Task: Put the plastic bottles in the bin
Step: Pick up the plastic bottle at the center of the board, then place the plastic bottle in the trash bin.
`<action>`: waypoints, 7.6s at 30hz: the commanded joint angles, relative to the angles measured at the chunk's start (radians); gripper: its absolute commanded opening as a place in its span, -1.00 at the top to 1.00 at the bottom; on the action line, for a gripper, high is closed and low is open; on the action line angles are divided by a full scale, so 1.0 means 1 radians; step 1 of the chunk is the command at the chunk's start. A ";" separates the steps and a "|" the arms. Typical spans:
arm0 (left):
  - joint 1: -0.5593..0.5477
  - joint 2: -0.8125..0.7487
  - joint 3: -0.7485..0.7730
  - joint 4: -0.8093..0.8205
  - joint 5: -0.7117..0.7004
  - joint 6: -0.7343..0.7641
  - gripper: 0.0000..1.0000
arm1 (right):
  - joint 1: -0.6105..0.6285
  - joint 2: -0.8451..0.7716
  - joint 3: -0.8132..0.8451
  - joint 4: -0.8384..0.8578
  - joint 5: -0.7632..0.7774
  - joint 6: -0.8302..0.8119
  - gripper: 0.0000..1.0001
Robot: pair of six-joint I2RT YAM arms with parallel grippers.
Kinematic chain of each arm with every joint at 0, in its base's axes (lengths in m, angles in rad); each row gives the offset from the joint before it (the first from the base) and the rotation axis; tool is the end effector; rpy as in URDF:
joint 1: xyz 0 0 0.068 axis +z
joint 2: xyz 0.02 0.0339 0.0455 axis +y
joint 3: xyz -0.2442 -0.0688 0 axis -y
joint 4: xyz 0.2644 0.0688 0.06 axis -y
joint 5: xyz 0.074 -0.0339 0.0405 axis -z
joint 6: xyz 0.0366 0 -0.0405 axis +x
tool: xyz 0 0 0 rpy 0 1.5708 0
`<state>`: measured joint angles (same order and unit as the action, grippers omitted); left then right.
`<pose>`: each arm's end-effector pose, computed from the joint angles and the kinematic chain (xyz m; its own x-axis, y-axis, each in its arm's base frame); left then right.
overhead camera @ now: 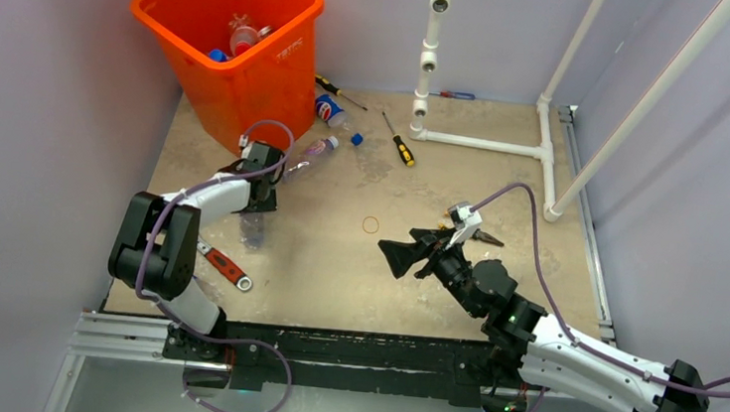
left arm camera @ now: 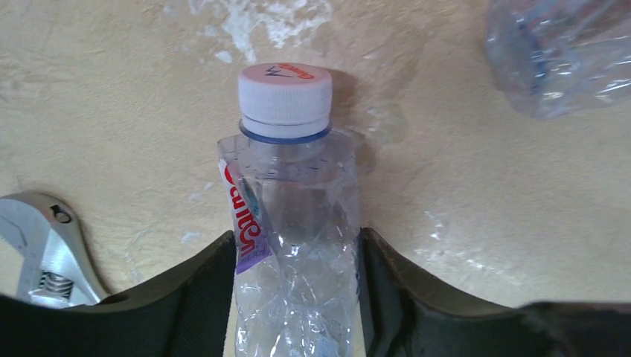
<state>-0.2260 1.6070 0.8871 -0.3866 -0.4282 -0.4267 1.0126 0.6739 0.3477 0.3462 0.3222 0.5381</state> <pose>0.3106 -0.0558 0.1324 -0.8026 -0.2018 -0.5613 -0.3400 0.9279 0.1527 0.1198 0.1699 0.2402 -0.3173 0.4097 -0.8553 -0.5523 0.6533 0.5178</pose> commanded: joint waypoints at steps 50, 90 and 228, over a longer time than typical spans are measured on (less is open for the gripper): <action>-0.197 -0.682 -0.537 1.619 0.962 -0.781 0.98 | -0.002 0.359 0.142 0.635 -0.360 0.001 -0.98; -0.205 -0.773 -0.542 1.483 0.857 -0.764 -0.78 | -0.002 0.467 0.258 0.572 -0.440 -0.073 0.25; -0.148 -0.236 0.803 0.788 0.118 0.297 1.00 | 0.014 -0.107 0.222 -0.209 -0.088 -0.188 -0.98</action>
<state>-0.4427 1.3788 1.6432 0.2794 -0.2920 -0.0975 1.0222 0.5751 0.5472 0.1322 0.2035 0.3370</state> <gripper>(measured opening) 0.353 0.987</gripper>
